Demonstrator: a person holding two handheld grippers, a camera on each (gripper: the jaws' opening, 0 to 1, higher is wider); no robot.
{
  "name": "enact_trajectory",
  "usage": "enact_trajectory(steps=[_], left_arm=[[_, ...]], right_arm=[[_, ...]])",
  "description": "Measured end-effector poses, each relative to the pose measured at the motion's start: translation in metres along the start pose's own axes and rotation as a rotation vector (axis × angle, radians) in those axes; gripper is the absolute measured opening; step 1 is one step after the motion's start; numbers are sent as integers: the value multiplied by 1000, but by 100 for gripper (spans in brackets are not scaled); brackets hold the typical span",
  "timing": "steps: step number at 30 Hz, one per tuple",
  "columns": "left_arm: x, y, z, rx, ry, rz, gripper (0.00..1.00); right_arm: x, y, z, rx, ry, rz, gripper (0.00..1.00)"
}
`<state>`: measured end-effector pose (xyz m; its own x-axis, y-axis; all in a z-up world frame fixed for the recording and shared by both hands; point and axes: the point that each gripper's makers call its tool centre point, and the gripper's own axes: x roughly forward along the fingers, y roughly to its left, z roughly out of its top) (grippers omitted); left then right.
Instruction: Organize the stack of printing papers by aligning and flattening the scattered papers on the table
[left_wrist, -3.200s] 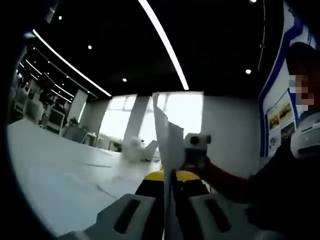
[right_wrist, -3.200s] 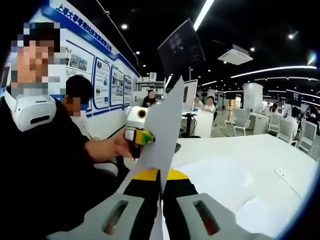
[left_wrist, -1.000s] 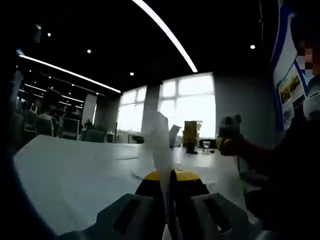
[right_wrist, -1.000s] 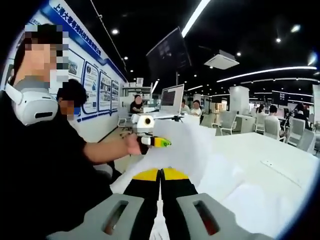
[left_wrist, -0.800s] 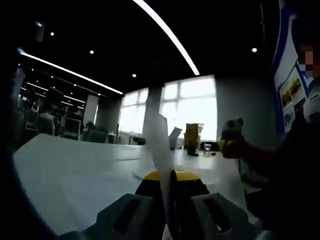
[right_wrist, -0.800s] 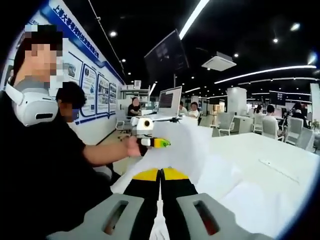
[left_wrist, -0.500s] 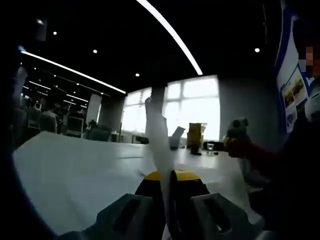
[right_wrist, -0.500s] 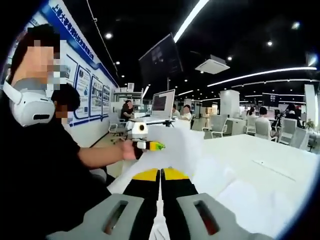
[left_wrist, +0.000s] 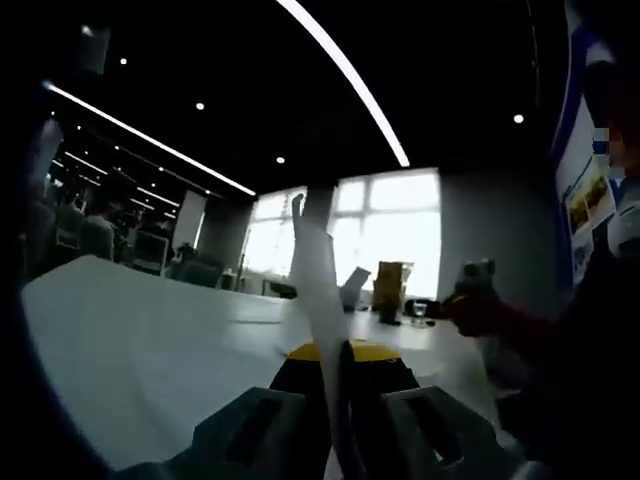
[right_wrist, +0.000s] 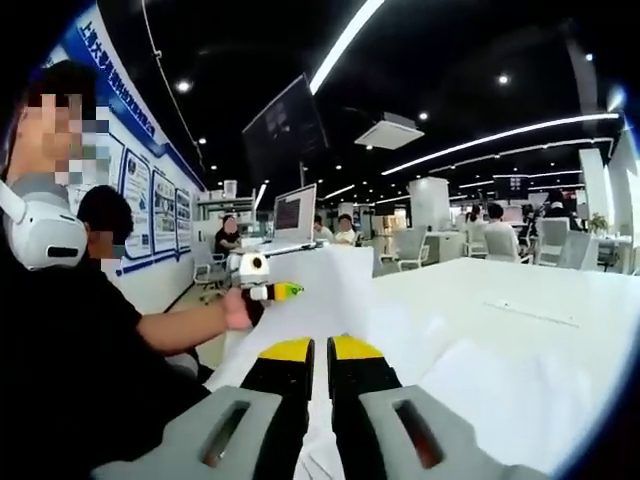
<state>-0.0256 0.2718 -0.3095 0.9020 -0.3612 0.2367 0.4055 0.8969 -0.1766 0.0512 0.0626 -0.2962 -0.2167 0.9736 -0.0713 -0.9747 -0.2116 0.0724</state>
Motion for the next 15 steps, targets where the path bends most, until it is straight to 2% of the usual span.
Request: enact_trajectory(steps=[1, 5, 9, 15], left_arm=[[-1, 2, -2, 1, 19, 7, 6], [-5, 2, -6, -15, 31, -3, 6], [-8, 1, -15, -33, 71, 3, 6], [-11, 3, -14, -37, 66, 27, 6]], right_arm=[[-1, -1, -1, 5, 0, -7, 2], [-3, -4, -2, 15, -3, -33, 2], [-4, -6, -4, -5, 3, -65, 4], [-10, -10, 1, -10, -17, -92, 6]])
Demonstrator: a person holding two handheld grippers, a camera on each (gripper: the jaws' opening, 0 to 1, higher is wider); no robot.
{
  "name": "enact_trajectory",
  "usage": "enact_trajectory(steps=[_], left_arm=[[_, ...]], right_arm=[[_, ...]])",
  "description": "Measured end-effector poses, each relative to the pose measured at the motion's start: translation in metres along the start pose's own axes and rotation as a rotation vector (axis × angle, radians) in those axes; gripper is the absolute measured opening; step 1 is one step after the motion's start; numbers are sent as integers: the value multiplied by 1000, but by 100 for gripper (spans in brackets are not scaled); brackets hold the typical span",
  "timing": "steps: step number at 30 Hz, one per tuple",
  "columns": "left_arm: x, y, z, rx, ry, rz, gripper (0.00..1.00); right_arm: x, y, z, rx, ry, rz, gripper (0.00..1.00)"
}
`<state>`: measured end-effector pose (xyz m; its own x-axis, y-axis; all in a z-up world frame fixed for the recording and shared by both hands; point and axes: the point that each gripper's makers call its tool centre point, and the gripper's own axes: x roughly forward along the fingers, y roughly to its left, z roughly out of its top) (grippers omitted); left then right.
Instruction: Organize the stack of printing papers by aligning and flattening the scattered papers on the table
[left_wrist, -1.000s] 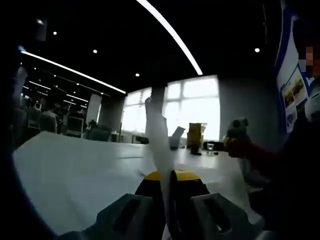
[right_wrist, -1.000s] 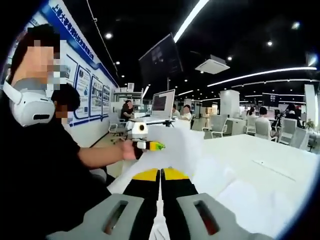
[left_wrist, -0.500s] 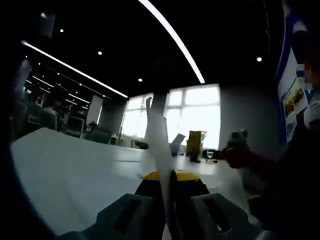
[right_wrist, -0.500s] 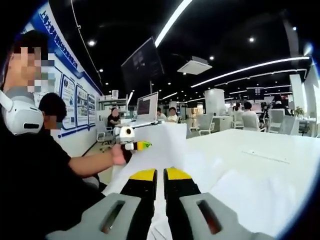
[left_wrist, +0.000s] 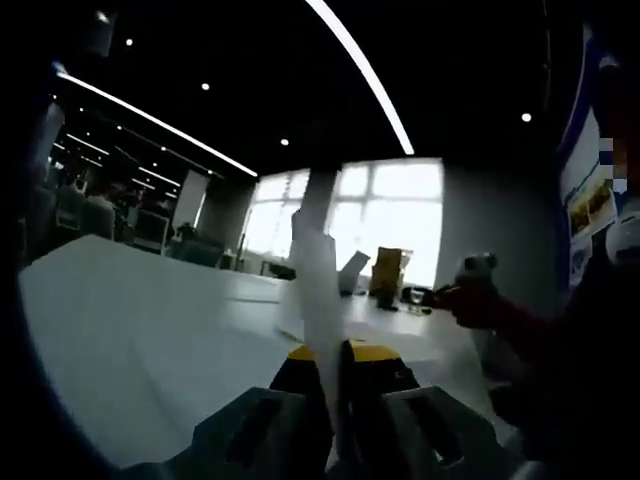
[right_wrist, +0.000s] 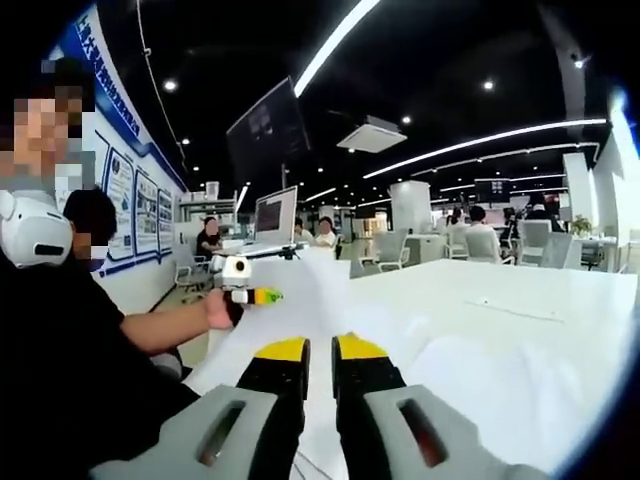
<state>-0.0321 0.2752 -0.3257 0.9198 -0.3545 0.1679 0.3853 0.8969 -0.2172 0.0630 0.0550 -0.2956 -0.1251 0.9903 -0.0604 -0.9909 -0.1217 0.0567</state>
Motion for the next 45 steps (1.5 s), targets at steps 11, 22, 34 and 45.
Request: enact_trajectory(steps=[11, 22, 34, 45], left_arm=[[-1, 8, 0, 30, 5, 45, 6], [-3, 15, -1, 33, 12, 50, 6], [-3, 15, -5, 45, 25, 52, 6], [-2, 12, -8, 51, 30, 51, 6]], right_arm=[[-2, -3, -2, -7, 6, -48, 19], [-3, -15, 4, -22, 11, -98, 24], [4, -32, -4, -7, 99, -189, 31], [14, -38, 3, 6, 97, -215, 40]])
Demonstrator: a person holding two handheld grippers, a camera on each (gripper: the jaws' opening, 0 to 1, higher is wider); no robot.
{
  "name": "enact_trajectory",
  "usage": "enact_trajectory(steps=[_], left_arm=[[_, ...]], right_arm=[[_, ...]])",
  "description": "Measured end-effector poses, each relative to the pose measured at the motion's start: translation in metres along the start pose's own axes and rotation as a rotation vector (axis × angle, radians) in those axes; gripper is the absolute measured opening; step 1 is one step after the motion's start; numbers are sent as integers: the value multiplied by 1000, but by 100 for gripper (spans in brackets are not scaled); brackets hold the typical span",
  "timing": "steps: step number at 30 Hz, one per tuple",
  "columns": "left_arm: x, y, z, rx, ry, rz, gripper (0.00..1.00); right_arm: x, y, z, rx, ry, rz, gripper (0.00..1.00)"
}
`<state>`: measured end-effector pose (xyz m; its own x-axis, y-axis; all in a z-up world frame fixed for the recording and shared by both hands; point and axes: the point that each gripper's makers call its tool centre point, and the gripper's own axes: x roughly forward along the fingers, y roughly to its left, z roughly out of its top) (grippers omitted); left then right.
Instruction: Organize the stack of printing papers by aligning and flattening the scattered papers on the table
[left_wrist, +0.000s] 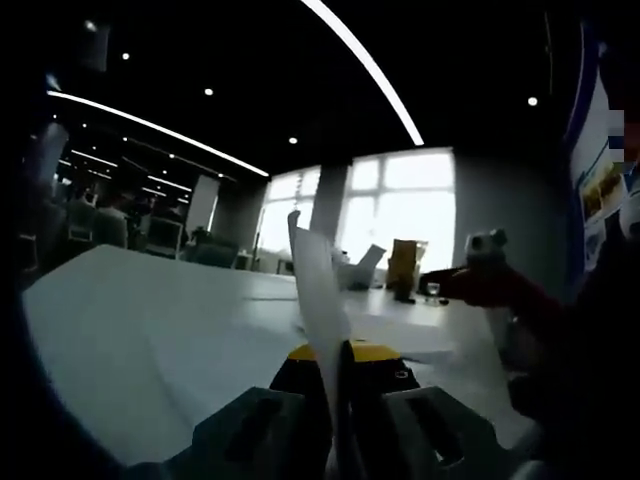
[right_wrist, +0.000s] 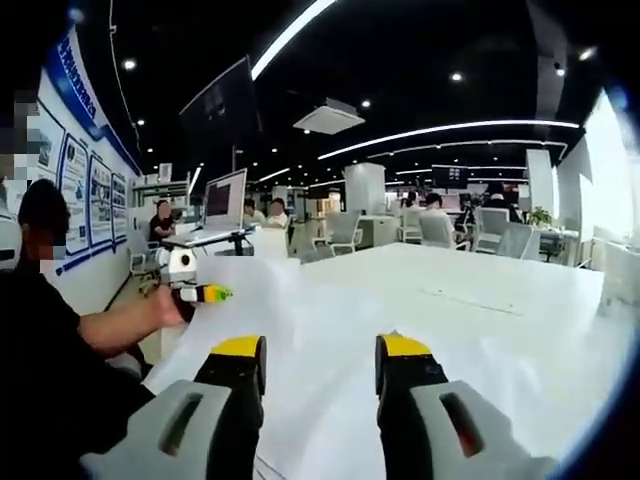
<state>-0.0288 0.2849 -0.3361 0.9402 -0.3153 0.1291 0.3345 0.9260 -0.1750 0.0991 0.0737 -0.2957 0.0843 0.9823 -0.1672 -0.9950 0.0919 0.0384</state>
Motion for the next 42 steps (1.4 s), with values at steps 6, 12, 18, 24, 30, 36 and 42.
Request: enact_trajectory(steps=[6, 12, 18, 24, 30, 36, 42], left_arm=[[1, -1, -1, 3, 2, -1, 6], [3, -2, -2, 4, 4, -2, 6], [4, -3, -2, 3, 4, -2, 6], [5, -3, -2, 4, 4, -3, 6], [5, -4, -1, 4, 4, -3, 6], [5, -4, -1, 5, 4, -3, 6], [5, -4, 0, 5, 4, -4, 6]], right_arm=[[4, 1, 3, -10, 8, -1, 43], [9, 3, 5, -18, 18, 13, 43], [12, 2, 5, -16, 26, 13, 40], [16, 0, 8, -13, 26, 14, 41], [22, -2, 11, -25, 32, 15, 42], [26, -4, 18, -31, 26, 9, 43], [29, -7, 21, -38, 31, 4, 44]])
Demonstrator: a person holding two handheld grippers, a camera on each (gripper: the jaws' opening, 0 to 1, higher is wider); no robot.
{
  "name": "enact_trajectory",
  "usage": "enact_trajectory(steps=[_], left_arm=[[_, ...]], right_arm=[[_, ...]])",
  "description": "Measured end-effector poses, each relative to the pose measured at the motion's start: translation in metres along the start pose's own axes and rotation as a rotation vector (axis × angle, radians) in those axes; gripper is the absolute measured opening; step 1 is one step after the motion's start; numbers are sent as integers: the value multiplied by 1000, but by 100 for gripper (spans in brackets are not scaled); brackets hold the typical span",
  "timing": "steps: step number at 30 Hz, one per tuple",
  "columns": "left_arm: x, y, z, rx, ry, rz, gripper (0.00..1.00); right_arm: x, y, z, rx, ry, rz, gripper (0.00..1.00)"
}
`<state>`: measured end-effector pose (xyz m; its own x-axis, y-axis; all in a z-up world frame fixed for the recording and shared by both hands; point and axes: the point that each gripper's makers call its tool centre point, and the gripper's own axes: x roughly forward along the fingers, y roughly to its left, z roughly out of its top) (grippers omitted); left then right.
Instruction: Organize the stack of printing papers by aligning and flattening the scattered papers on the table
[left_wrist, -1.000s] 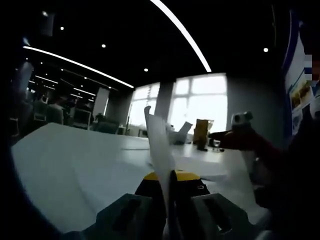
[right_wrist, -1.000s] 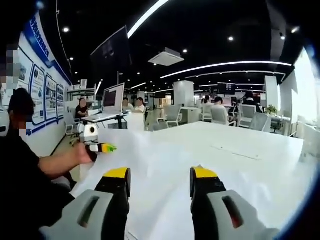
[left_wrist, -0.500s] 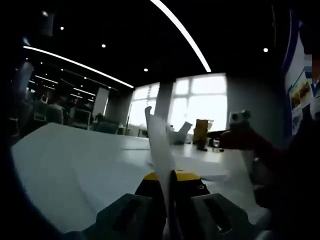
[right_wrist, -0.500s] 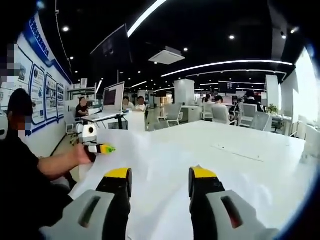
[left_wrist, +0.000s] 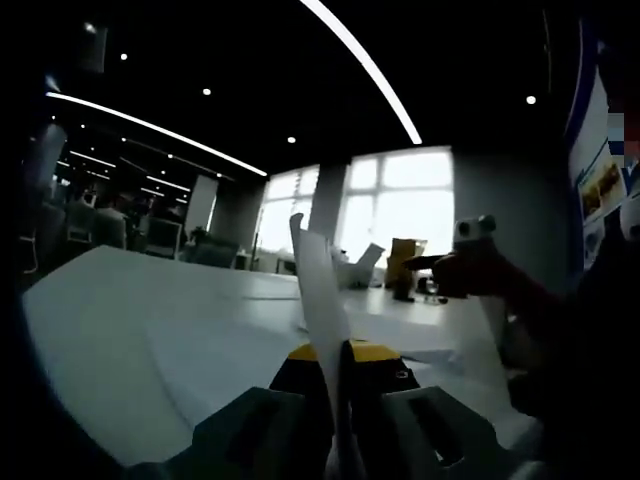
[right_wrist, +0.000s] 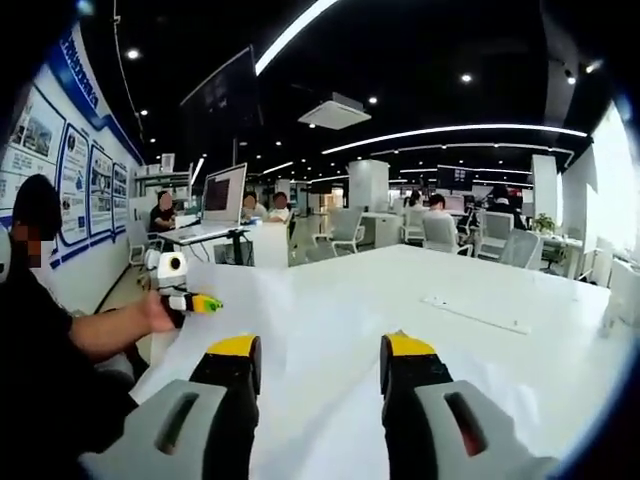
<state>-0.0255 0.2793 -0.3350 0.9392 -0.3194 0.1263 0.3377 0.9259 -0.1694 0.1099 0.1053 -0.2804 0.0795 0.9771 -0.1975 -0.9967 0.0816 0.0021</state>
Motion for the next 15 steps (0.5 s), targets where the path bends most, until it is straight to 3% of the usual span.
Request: enact_trajectory(steps=[15], left_arm=[[-1, 2, 0, -2, -1, -1, 6]], right_arm=[[17, -6, -2, 10, 32, -8, 49]])
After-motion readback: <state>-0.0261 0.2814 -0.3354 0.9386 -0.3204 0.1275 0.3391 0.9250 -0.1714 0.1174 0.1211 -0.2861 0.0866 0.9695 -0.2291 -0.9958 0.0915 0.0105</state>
